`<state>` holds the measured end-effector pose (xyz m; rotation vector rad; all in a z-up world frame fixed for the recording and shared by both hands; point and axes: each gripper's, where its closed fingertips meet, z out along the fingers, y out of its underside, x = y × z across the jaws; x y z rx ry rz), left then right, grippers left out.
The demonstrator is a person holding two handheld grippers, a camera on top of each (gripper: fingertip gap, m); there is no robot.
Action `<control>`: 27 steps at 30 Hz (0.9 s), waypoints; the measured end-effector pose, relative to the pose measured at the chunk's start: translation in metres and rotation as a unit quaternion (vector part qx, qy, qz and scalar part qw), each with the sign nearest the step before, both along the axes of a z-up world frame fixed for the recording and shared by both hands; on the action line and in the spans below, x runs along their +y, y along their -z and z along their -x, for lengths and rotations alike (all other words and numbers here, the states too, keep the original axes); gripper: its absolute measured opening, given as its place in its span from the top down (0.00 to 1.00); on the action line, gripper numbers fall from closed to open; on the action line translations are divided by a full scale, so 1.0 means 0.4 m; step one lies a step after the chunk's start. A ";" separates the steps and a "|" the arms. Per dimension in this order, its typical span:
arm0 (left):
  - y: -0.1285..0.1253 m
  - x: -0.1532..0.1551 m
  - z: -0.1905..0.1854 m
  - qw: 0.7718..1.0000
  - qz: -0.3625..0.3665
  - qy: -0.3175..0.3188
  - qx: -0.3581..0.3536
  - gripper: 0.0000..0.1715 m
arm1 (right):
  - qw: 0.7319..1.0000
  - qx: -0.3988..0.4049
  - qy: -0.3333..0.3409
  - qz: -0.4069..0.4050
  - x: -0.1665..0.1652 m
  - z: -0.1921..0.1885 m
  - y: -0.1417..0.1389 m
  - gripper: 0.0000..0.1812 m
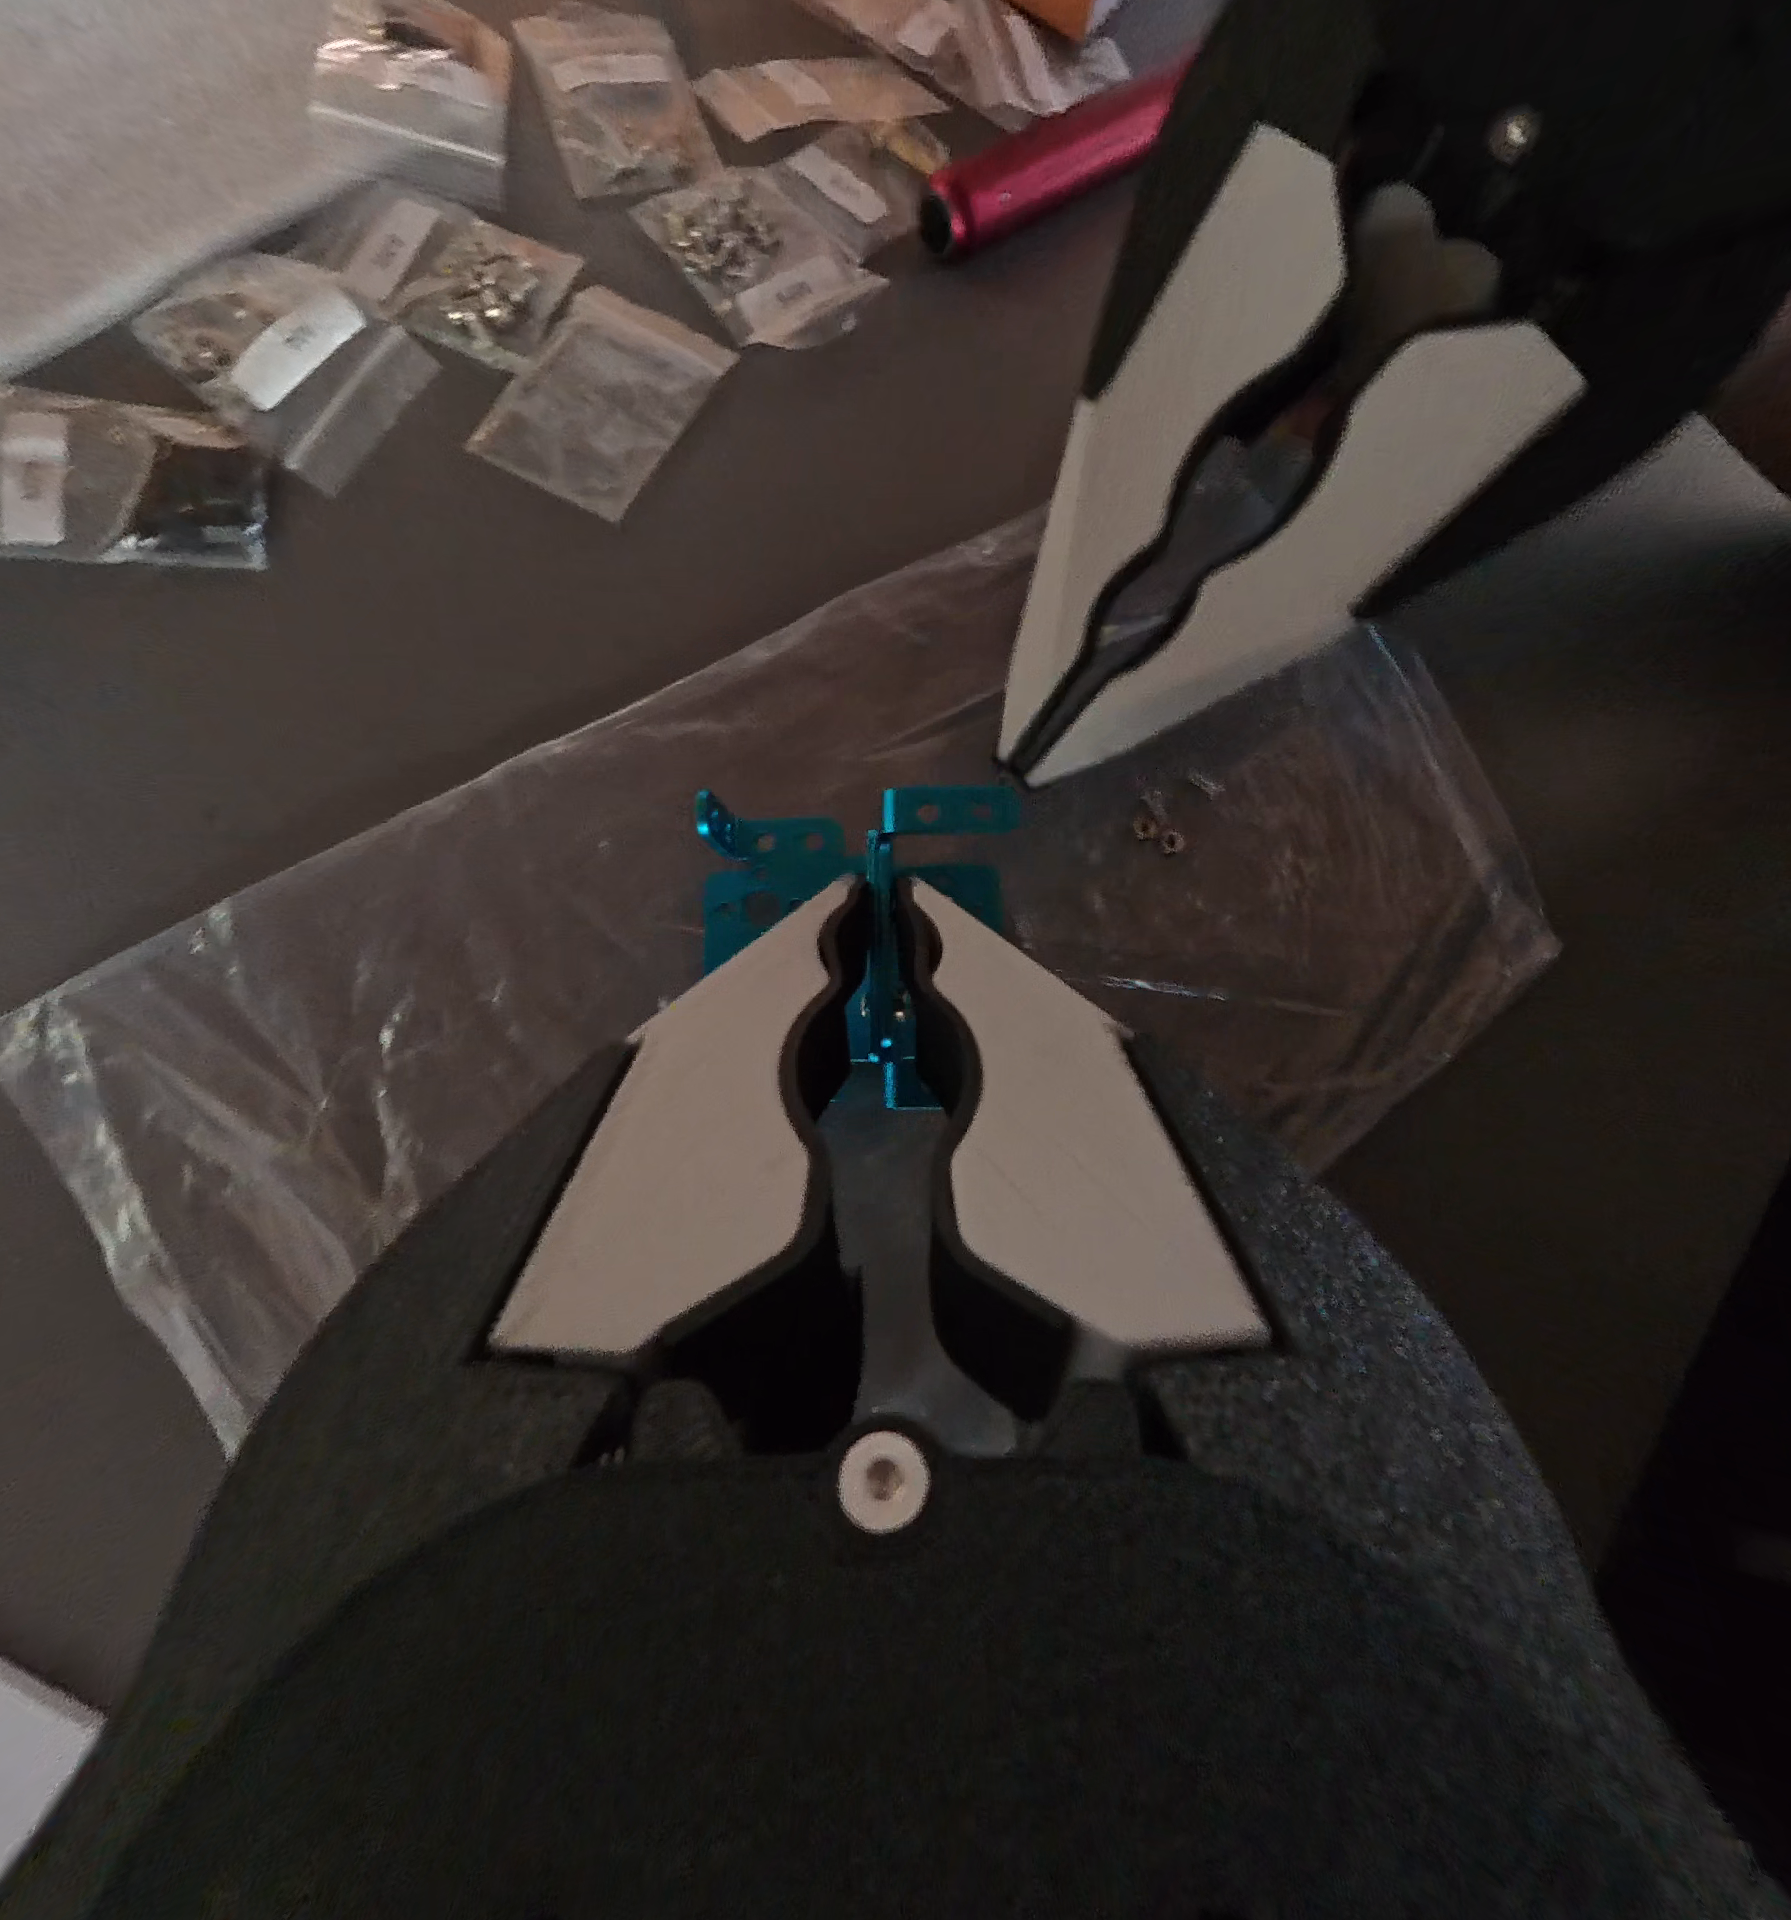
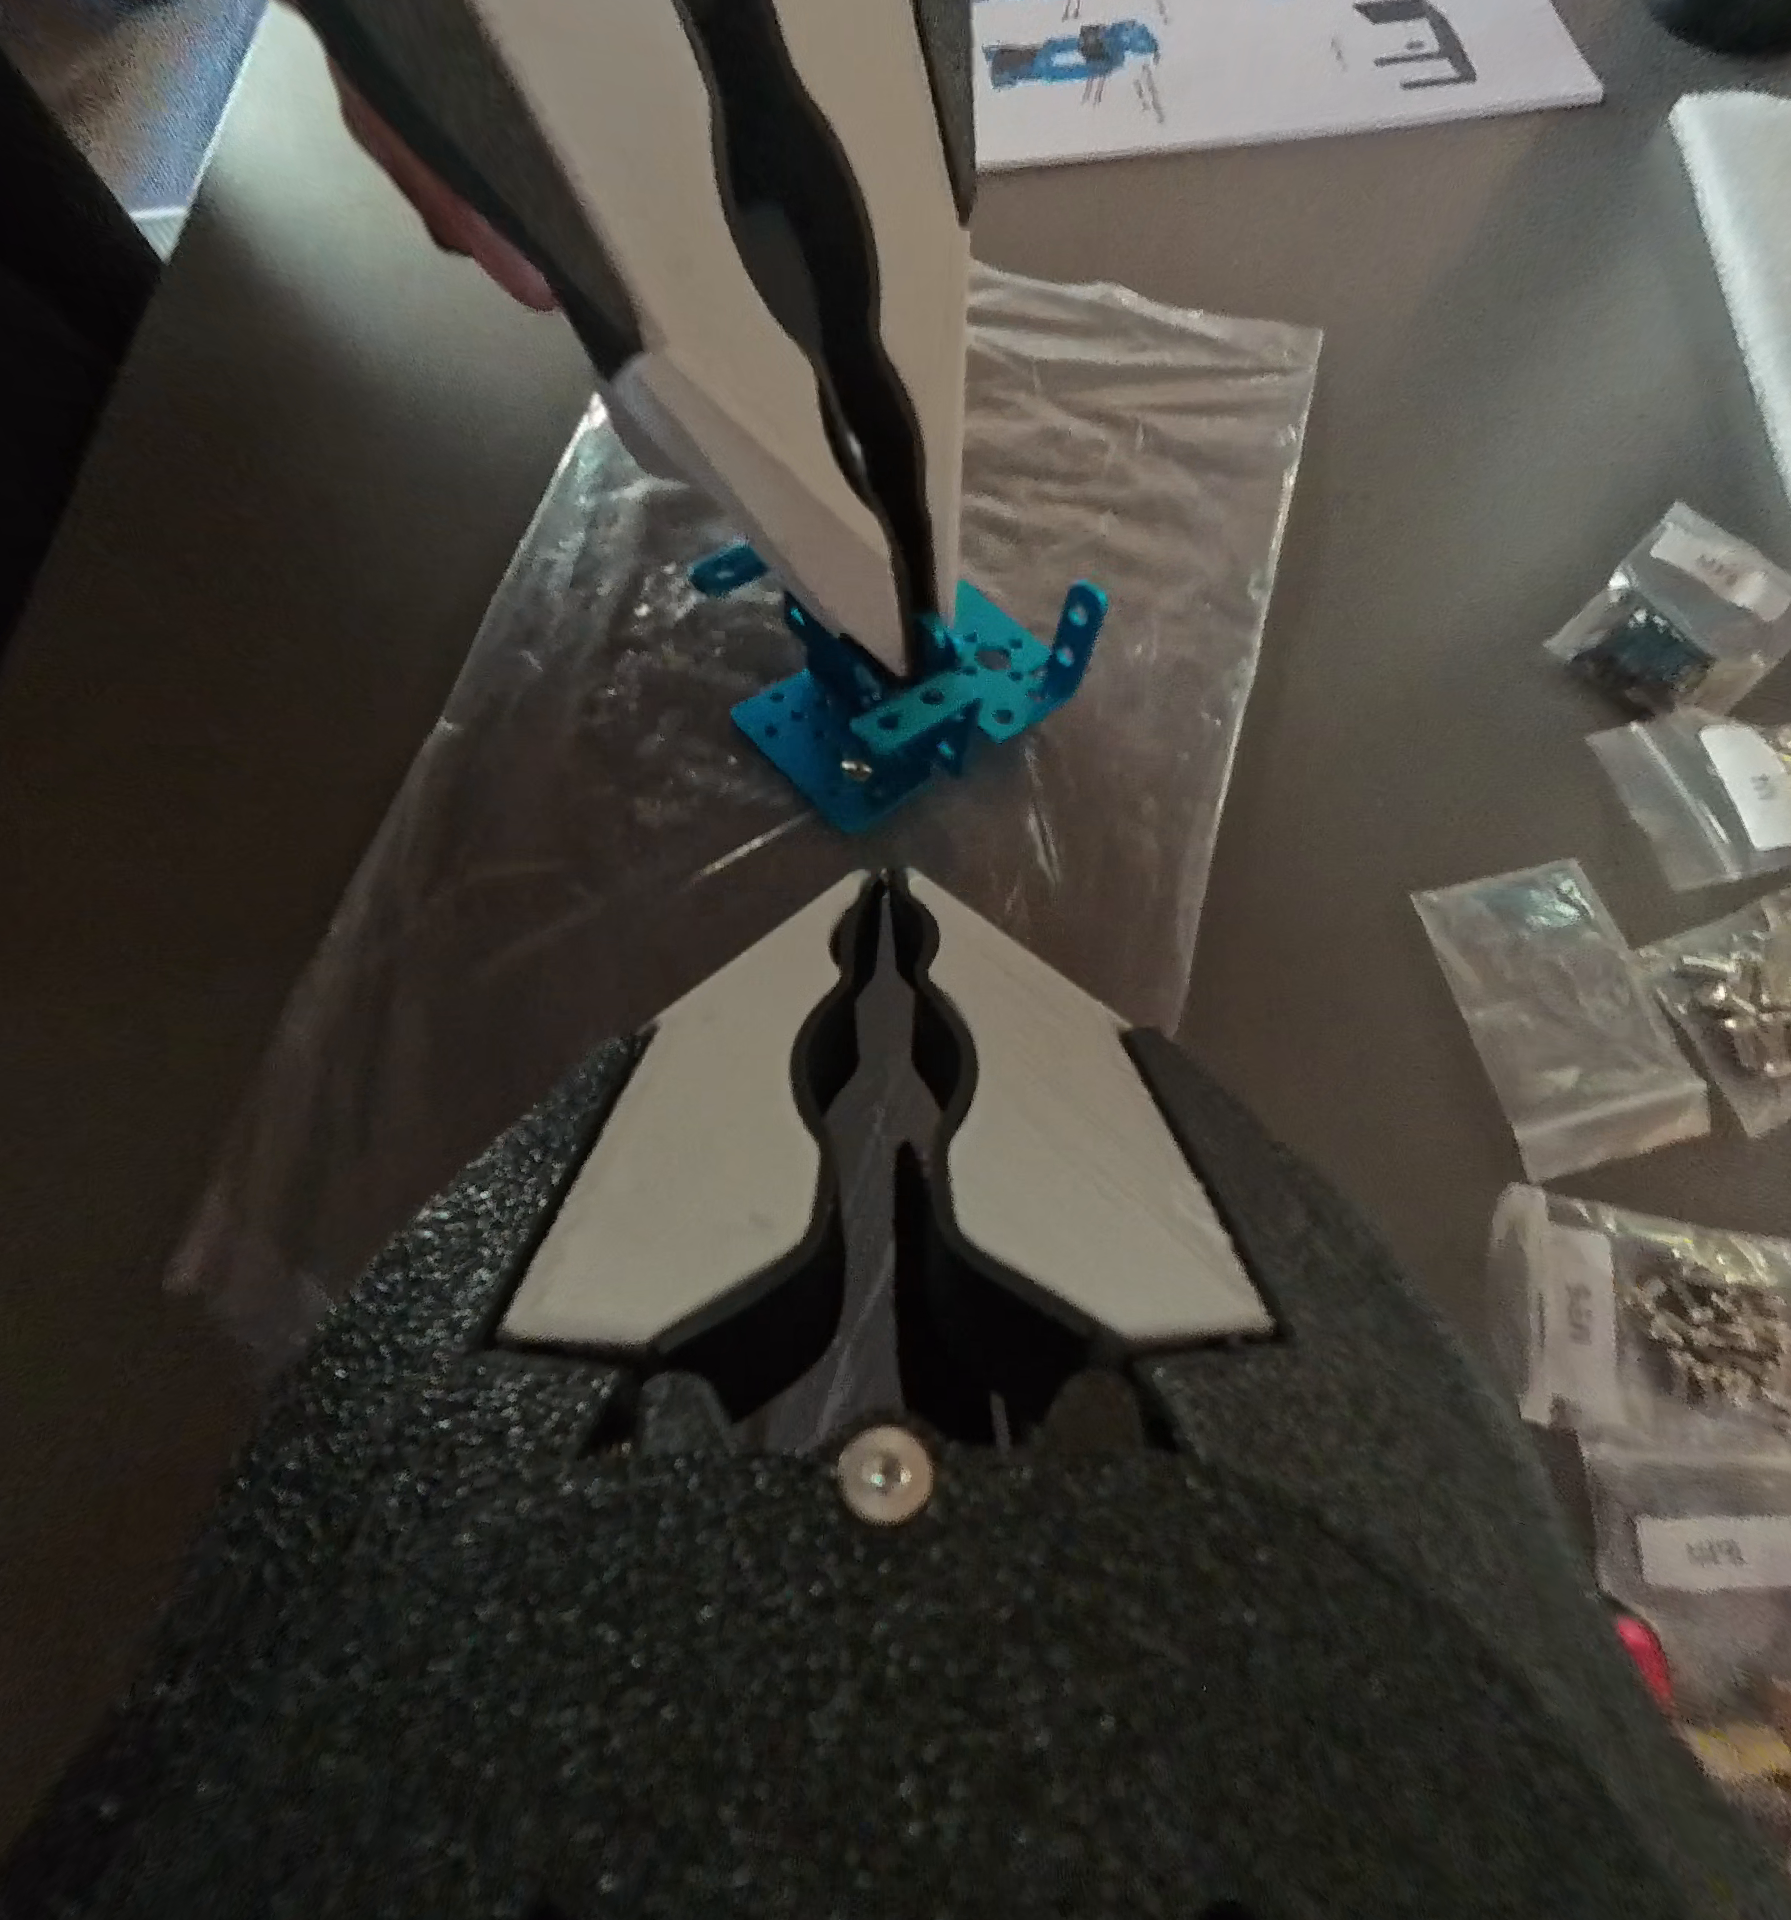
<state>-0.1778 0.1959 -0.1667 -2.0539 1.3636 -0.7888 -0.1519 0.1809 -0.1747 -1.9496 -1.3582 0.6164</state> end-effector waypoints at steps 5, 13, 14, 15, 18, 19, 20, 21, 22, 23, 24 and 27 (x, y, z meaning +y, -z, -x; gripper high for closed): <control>-0.003 -0.038 -0.002 0.998 0.005 0.062 -0.001 0.76 | 1.000 0.014 0.001 0.000 -0.002 -0.024 -0.014 0.99; 0.012 -0.048 0.002 0.991 0.012 0.134 -0.004 0.65 | 0.999 0.031 -0.011 0.014 -0.011 -0.004 -0.014 0.99; 0.013 -0.052 0.000 0.990 0.018 0.142 -0.005 0.66 | 0.999 0.027 -0.013 0.016 -0.012 0.000 -0.010 0.99; 0.015 -0.053 -0.001 0.989 0.019 0.147 -0.005 0.66 | 0.999 0.023 -0.014 0.017 -0.012 0.004 -0.007 0.99; 0.021 -0.062 -0.001 0.987 0.021 0.161 0.000 0.69 | 1.000 0.022 -0.015 0.012 -0.010 0.013 -0.009 0.99; 0.021 -0.063 -0.001 0.986 0.021 0.163 0.001 0.69 | 1.000 0.024 -0.016 0.013 -0.010 0.016 -0.011 0.99; 0.022 -0.064 -0.001 0.986 0.021 0.164 0.001 0.69 | 0.999 0.026 -0.015 0.013 -0.009 0.020 -0.013 0.99; 0.022 -0.064 -0.001 0.986 0.022 0.165 0.000 0.69 | 0.999 0.030 -0.015 0.015 -0.008 0.024 -0.014 0.99; 0.021 -0.064 -0.001 0.986 0.024 0.165 -0.001 0.69 | 0.999 0.031 -0.017 0.019 -0.009 0.028 -0.014 0.99; 0.021 -0.063 -0.002 0.986 0.026 0.166 -0.003 0.70 | 0.999 0.031 -0.018 0.020 -0.010 0.032 -0.012 0.99; 0.020 -0.063 -0.002 0.986 0.029 0.166 -0.005 0.70 | 0.999 0.032 -0.020 0.020 -0.011 0.036 -0.011 1.00; 0.014 -0.070 -0.005 0.984 0.039 0.170 -0.016 0.73 | 0.999 0.028 -0.022 0.021 -0.012 0.044 -0.001 1.00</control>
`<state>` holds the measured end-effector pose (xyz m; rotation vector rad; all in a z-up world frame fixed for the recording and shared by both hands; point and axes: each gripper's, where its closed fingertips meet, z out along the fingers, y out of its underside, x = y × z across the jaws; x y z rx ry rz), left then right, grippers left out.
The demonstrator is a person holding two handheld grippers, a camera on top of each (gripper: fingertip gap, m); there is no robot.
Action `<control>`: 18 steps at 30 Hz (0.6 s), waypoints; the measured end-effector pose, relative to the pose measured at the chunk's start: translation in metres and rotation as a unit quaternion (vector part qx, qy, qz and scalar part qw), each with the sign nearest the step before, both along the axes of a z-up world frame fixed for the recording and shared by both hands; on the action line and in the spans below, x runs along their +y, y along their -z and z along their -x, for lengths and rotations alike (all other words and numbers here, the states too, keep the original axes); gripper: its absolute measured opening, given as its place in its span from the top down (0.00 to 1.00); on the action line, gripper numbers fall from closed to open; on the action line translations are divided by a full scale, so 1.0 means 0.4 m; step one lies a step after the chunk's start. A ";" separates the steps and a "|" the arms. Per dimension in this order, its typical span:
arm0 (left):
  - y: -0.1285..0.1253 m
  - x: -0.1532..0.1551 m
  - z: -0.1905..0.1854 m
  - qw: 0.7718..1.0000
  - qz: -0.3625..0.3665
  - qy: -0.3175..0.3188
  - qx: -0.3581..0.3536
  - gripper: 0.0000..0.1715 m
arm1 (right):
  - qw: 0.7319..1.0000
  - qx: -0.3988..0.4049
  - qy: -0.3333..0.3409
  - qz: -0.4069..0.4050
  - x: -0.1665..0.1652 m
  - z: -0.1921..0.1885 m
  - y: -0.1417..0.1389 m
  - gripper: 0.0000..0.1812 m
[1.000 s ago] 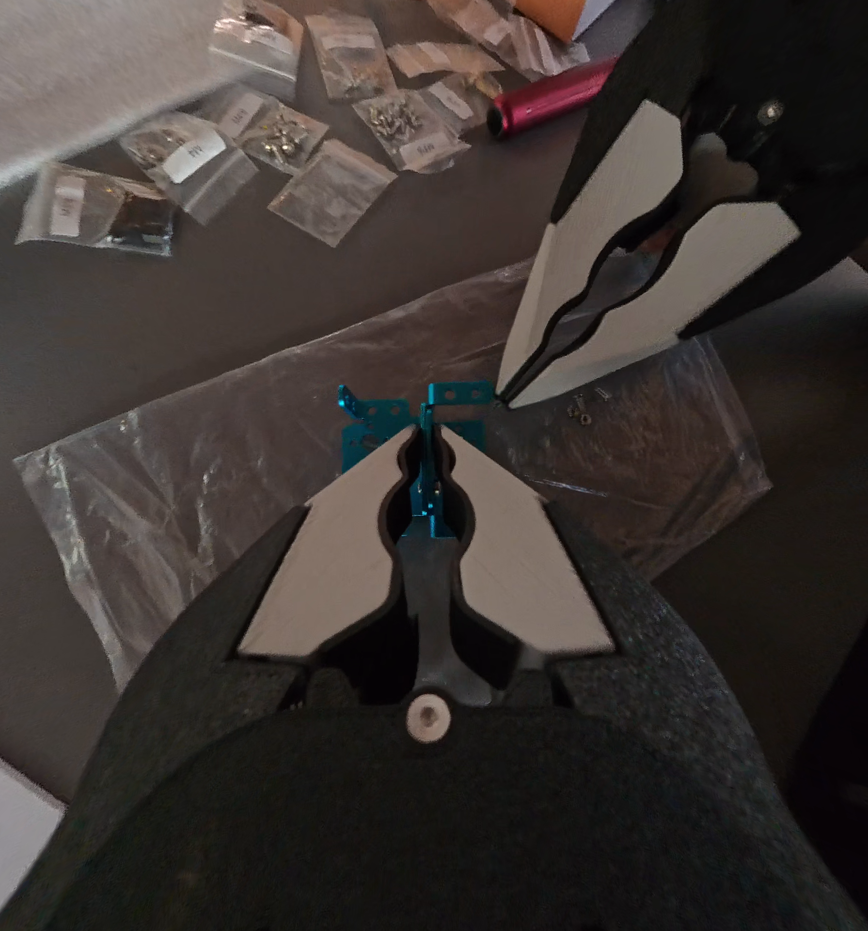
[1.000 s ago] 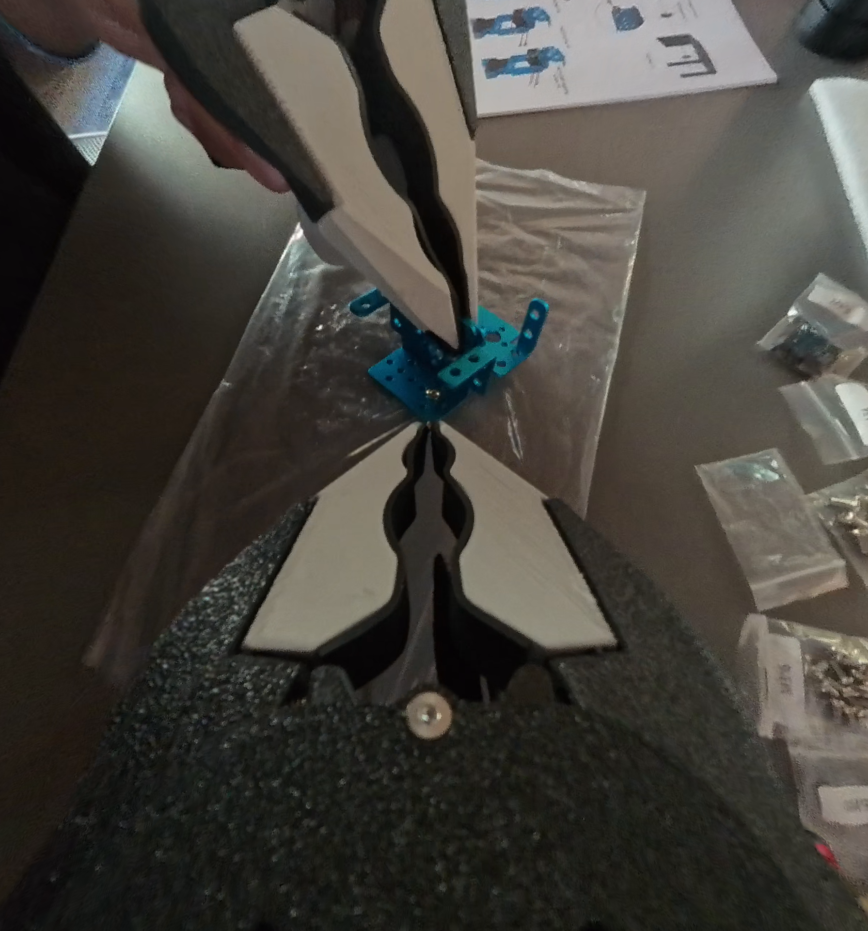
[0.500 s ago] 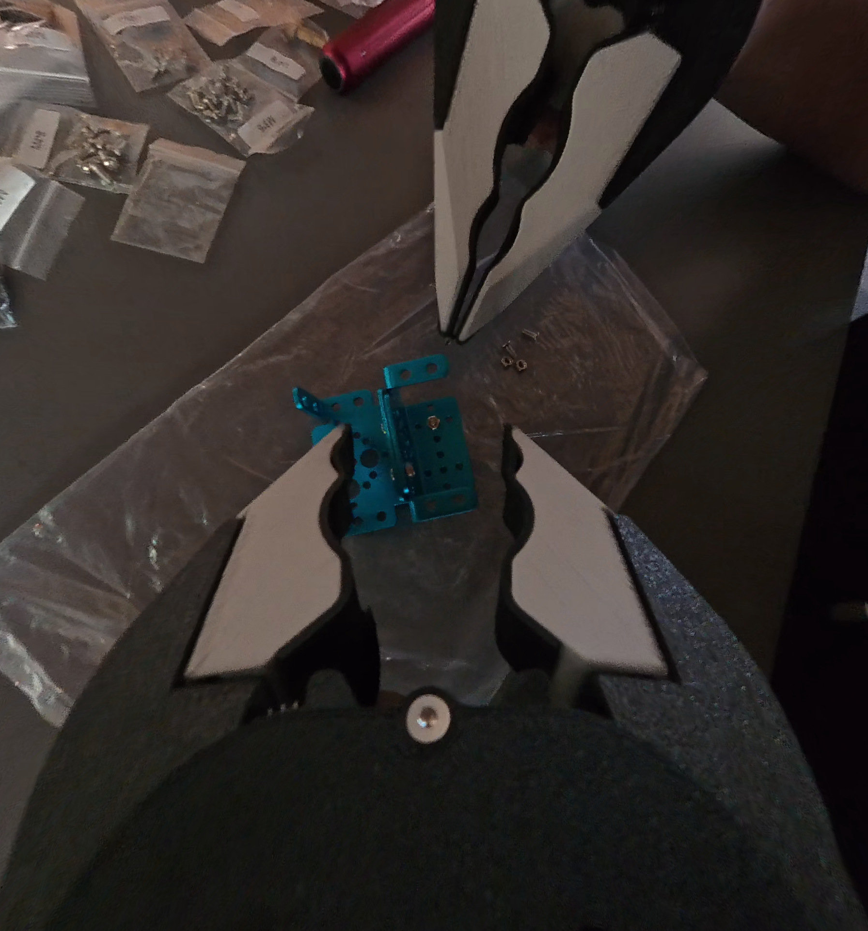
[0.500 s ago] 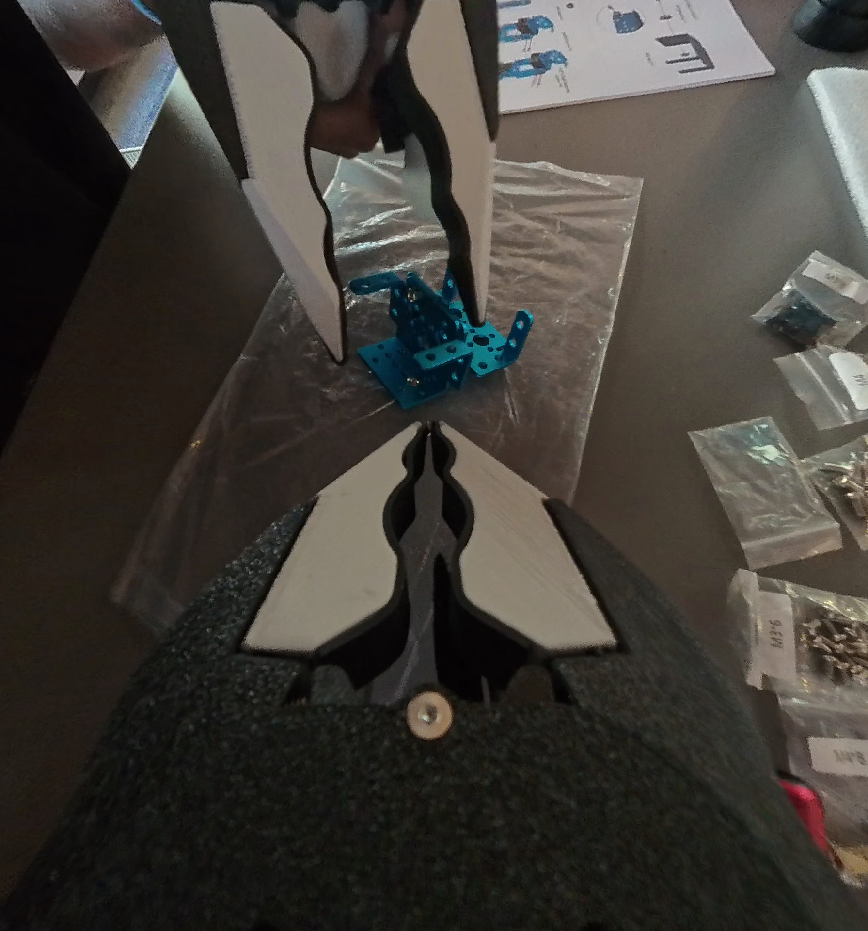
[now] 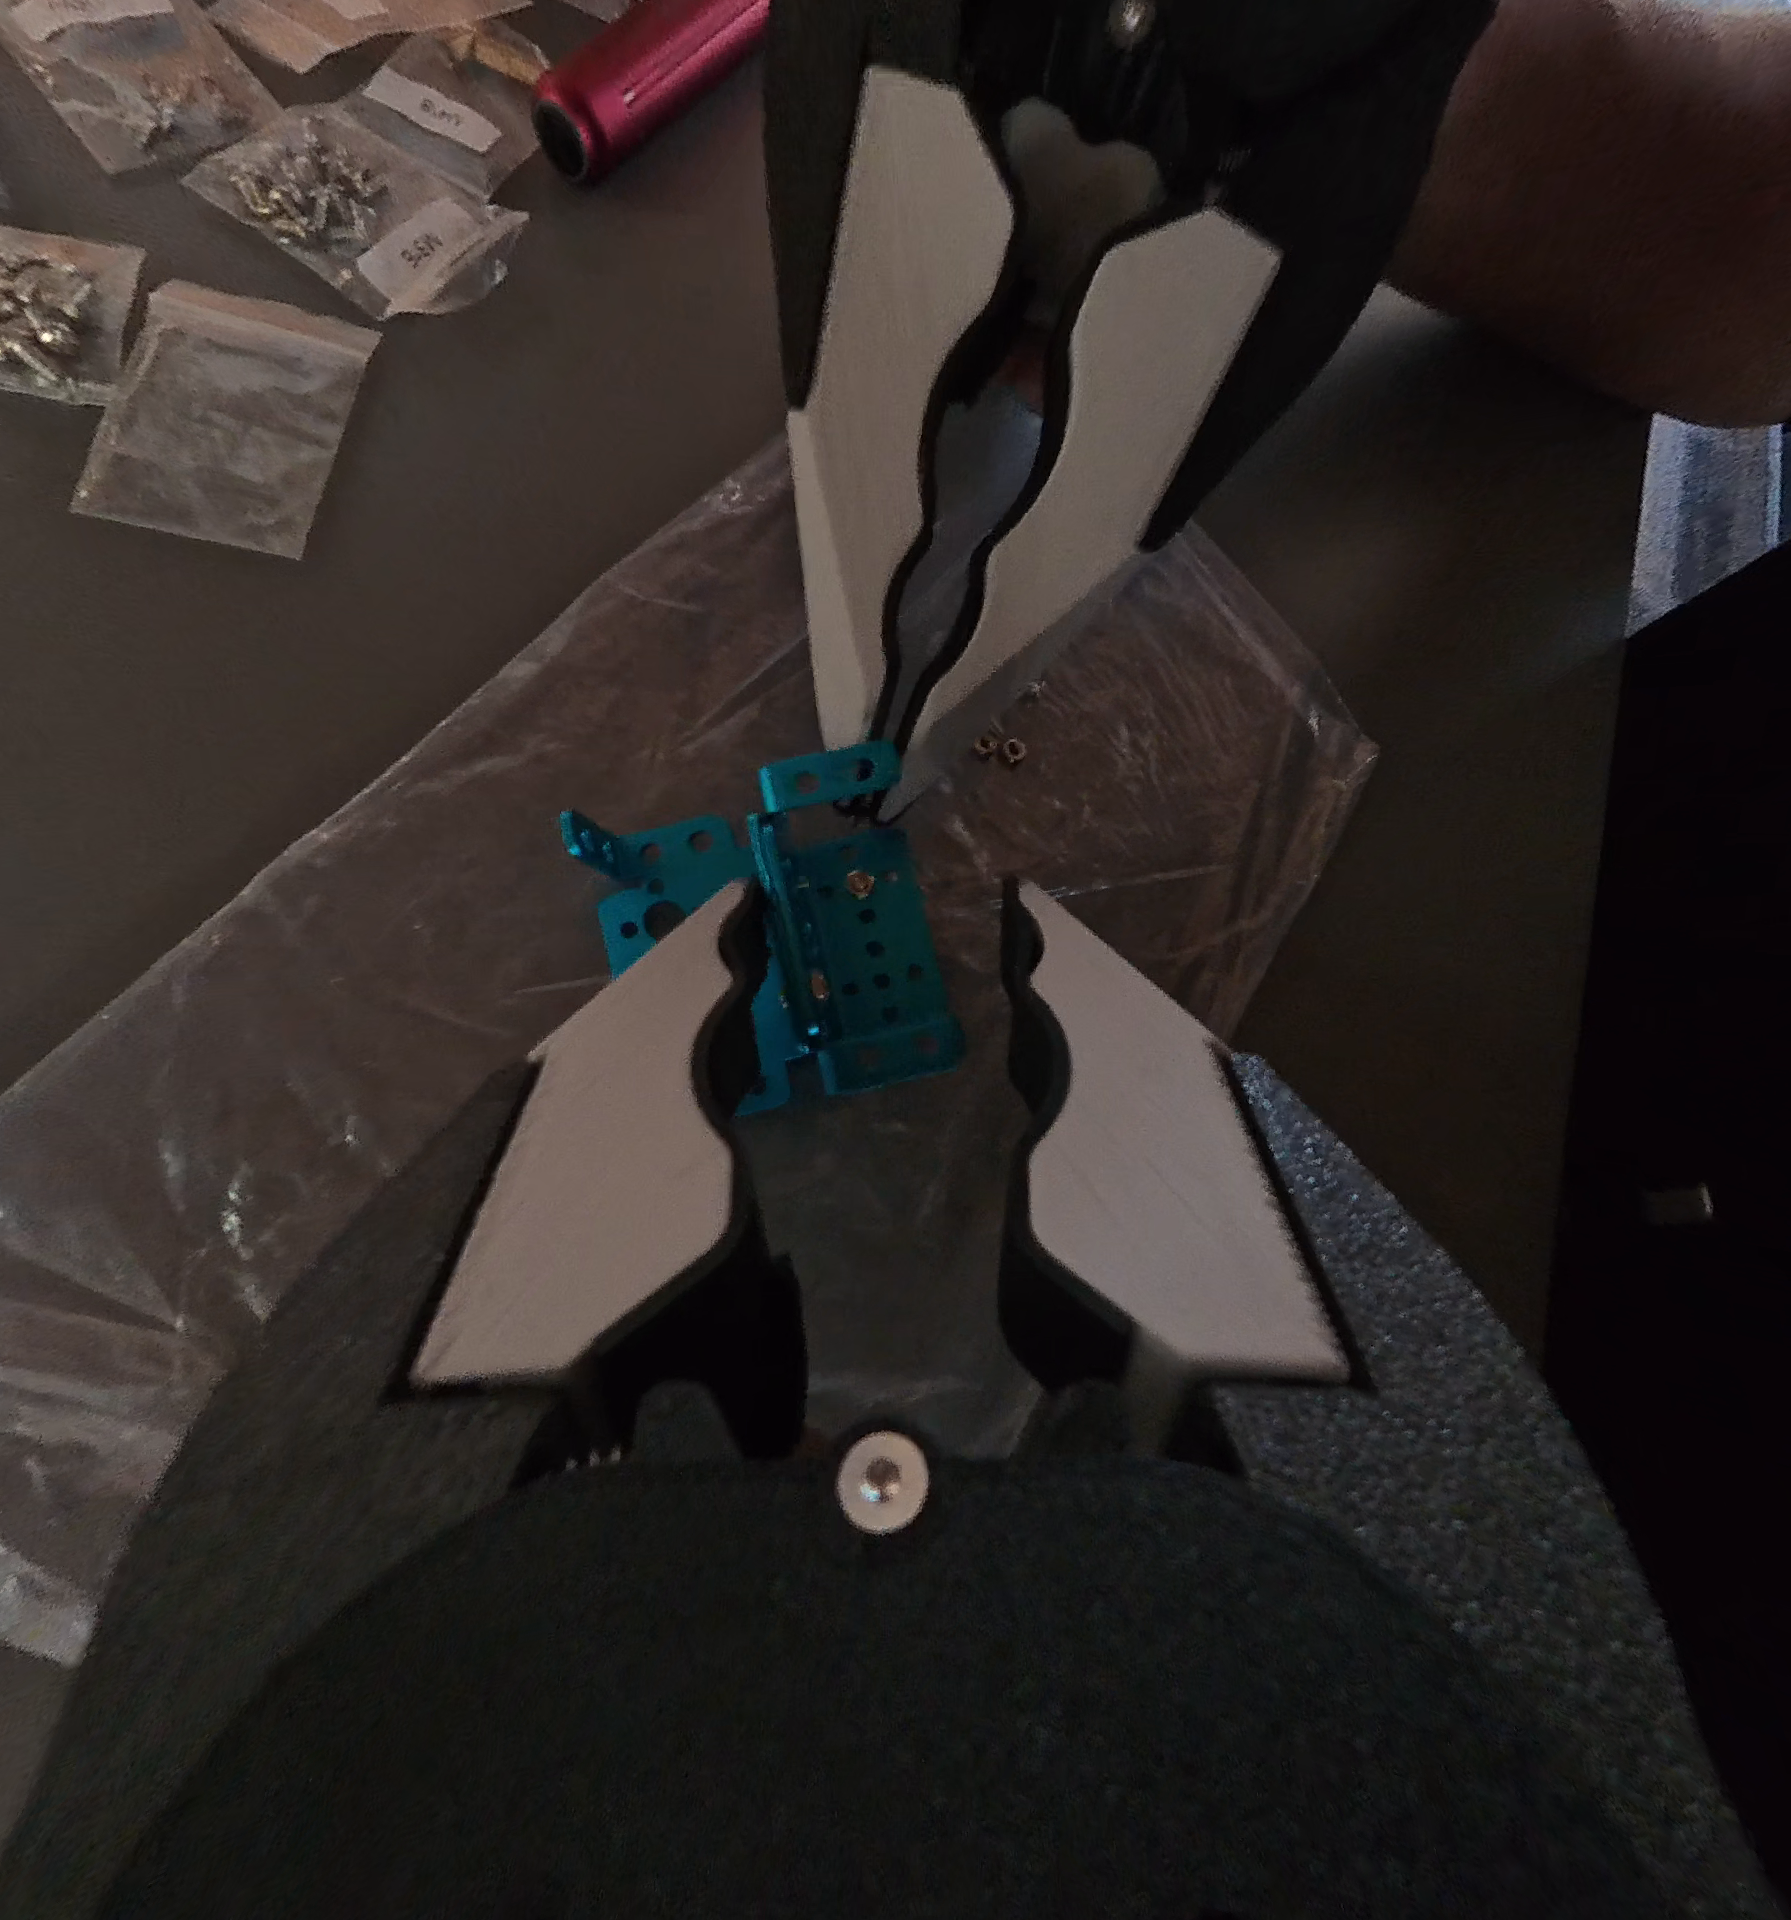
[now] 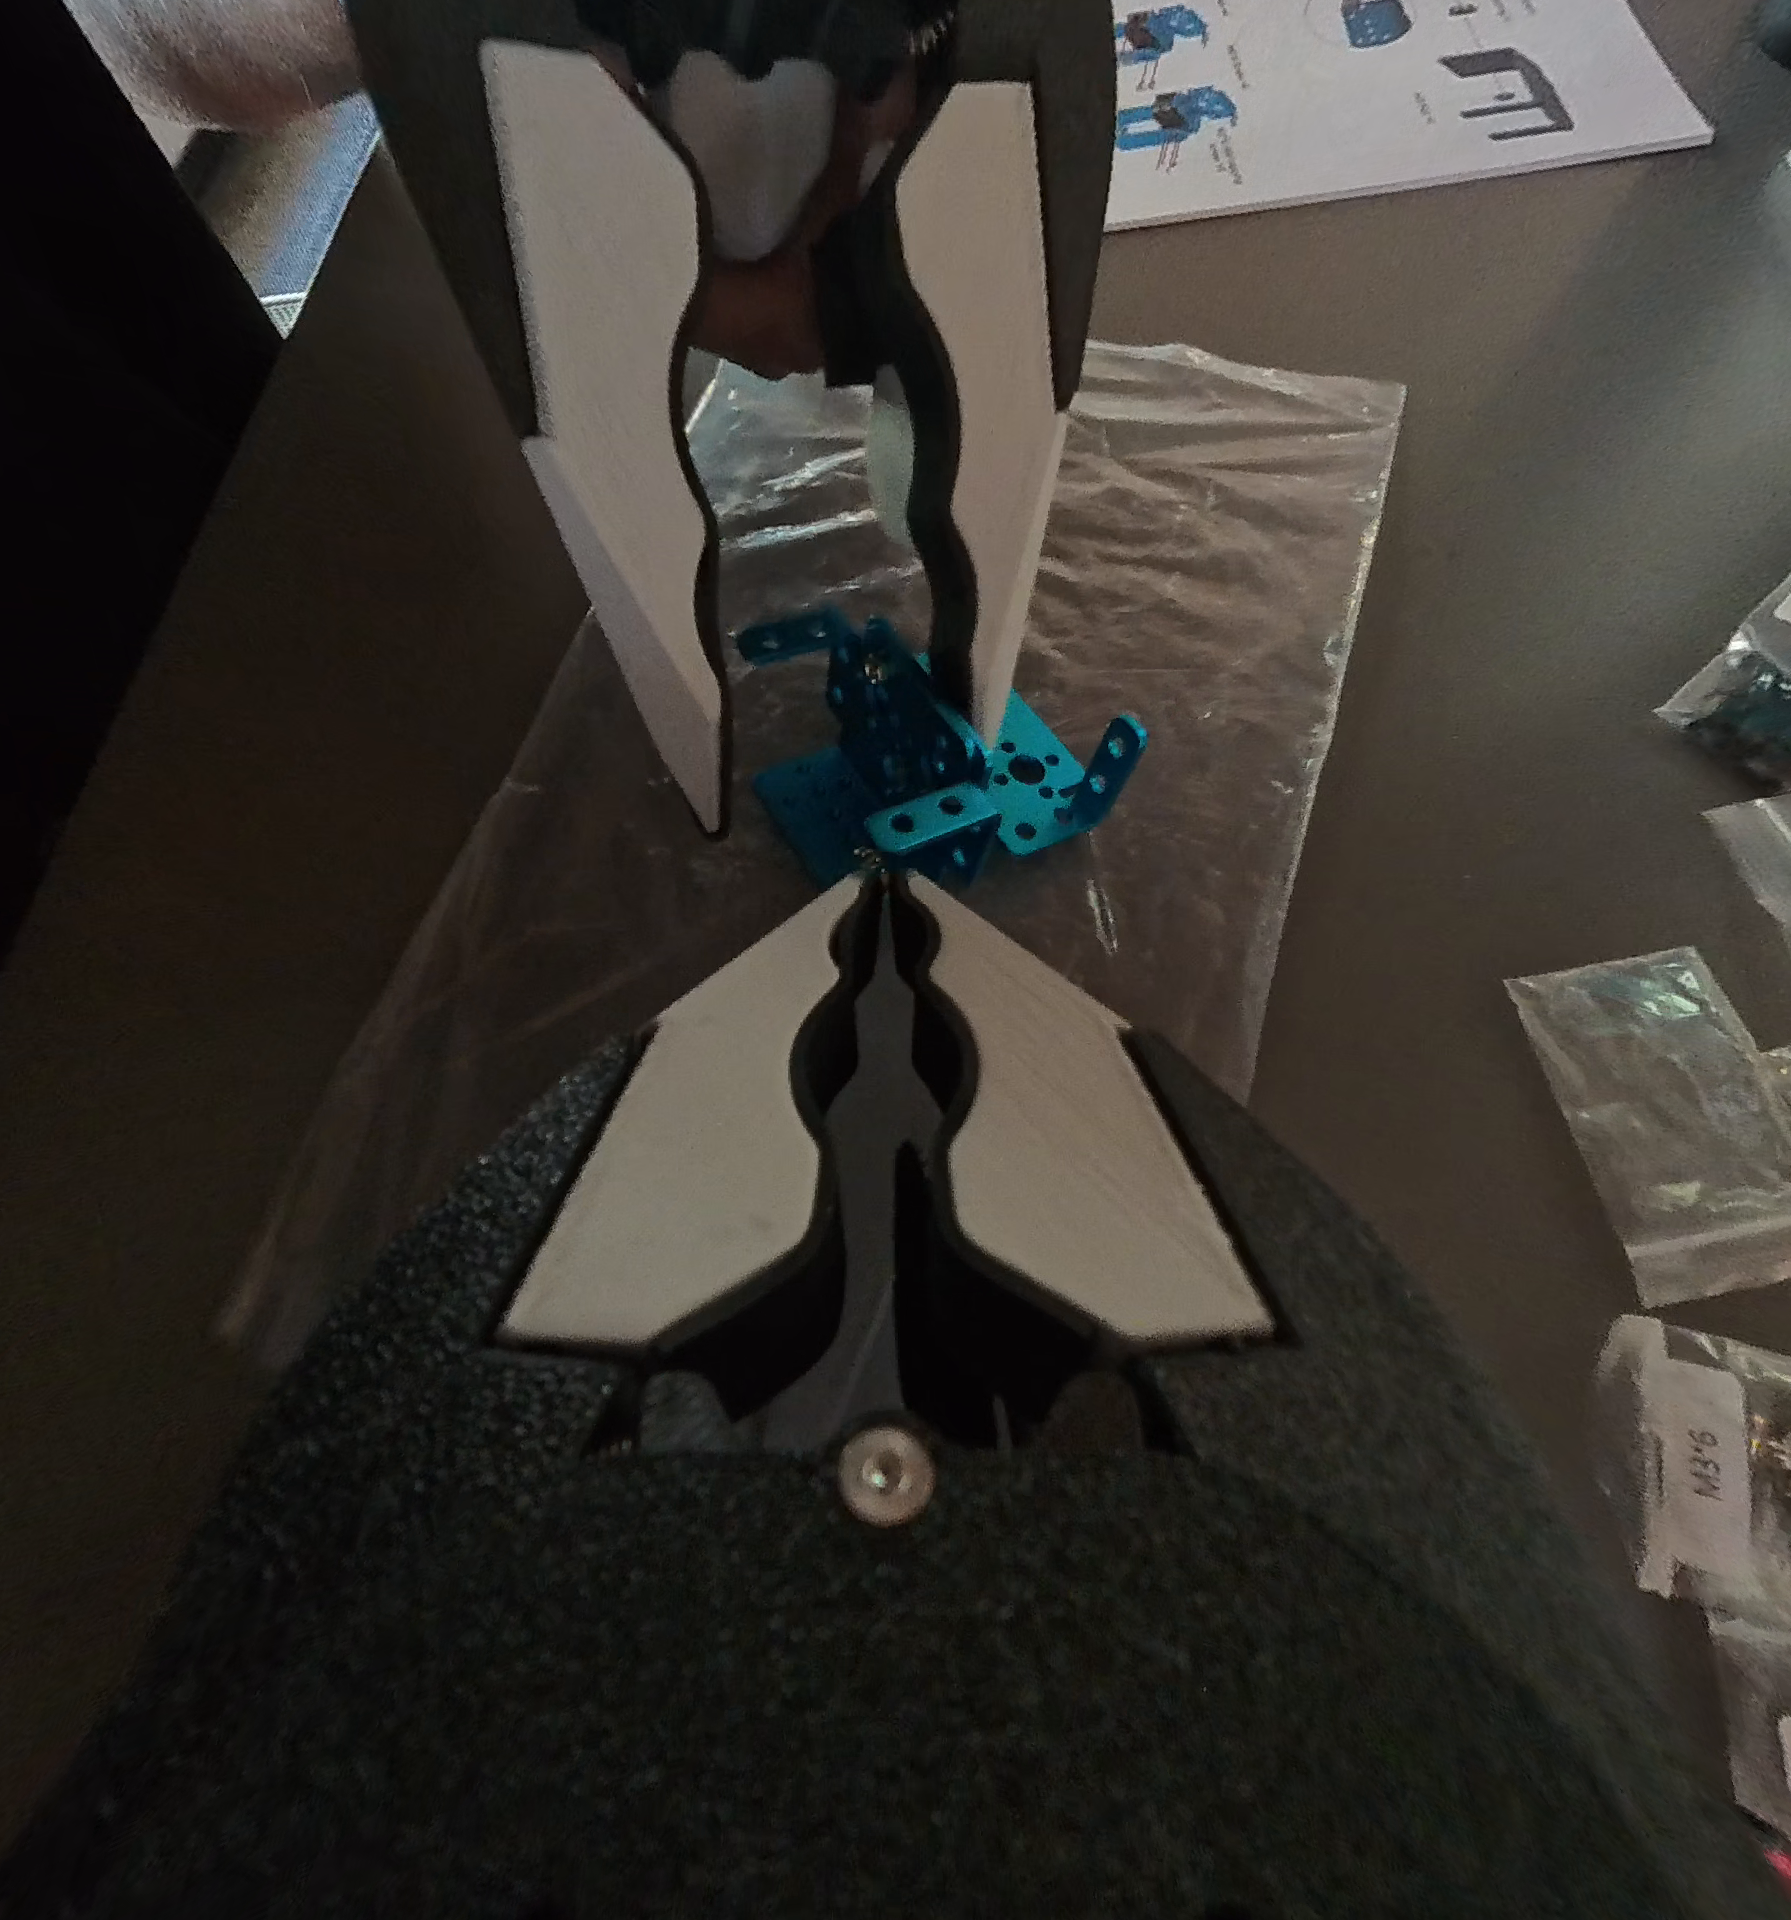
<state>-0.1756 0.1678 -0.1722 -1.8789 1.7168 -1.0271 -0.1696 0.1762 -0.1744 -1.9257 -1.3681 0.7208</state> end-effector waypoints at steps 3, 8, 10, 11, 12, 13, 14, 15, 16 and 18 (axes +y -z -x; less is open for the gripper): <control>-0.003 -0.009 0.000 1.000 0.009 0.007 -0.003 0.77 | 1.000 0.000 0.004 -0.003 0.007 0.008 0.001 1.00; -0.007 -0.003 0.004 1.000 0.026 0.000 -0.011 0.81 | 1.000 0.009 0.003 -0.001 0.009 0.017 -0.006 1.00; -0.008 0.003 0.007 0.999 0.036 -0.005 -0.016 0.85 | 1.000 0.012 0.002 -0.001 0.009 0.020 -0.008 1.00; -0.009 0.007 0.009 0.999 0.043 -0.007 -0.018 0.87 | 1.000 0.014 0.001 -0.001 0.009 0.022 -0.009 1.00; -0.010 0.010 0.011 0.998 0.050 -0.009 -0.021 0.89 | 1.000 0.015 0.001 -0.002 0.009 0.024 -0.011 1.00; -0.011 0.016 0.013 0.998 0.056 -0.014 -0.023 0.91 | 1.000 0.015 0.000 -0.003 0.010 0.026 -0.011 1.00; -0.012 0.019 0.015 0.998 0.061 -0.016 -0.024 0.93 | 1.000 0.014 0.000 -0.005 0.011 0.027 -0.011 1.00; -0.012 0.021 0.017 0.997 0.067 -0.014 -0.025 0.93 | 1.000 0.013 -0.001 -0.005 0.011 0.029 -0.010 1.00; -0.012 0.021 0.018 0.997 0.069 -0.012 -0.025 0.93 | 1.000 0.013 -0.002 -0.005 0.010 0.031 -0.010 1.00; -0.012 0.021 0.019 0.997 0.072 -0.012 -0.024 0.93 | 1.000 0.013 -0.002 -0.006 0.011 0.032 -0.011 1.00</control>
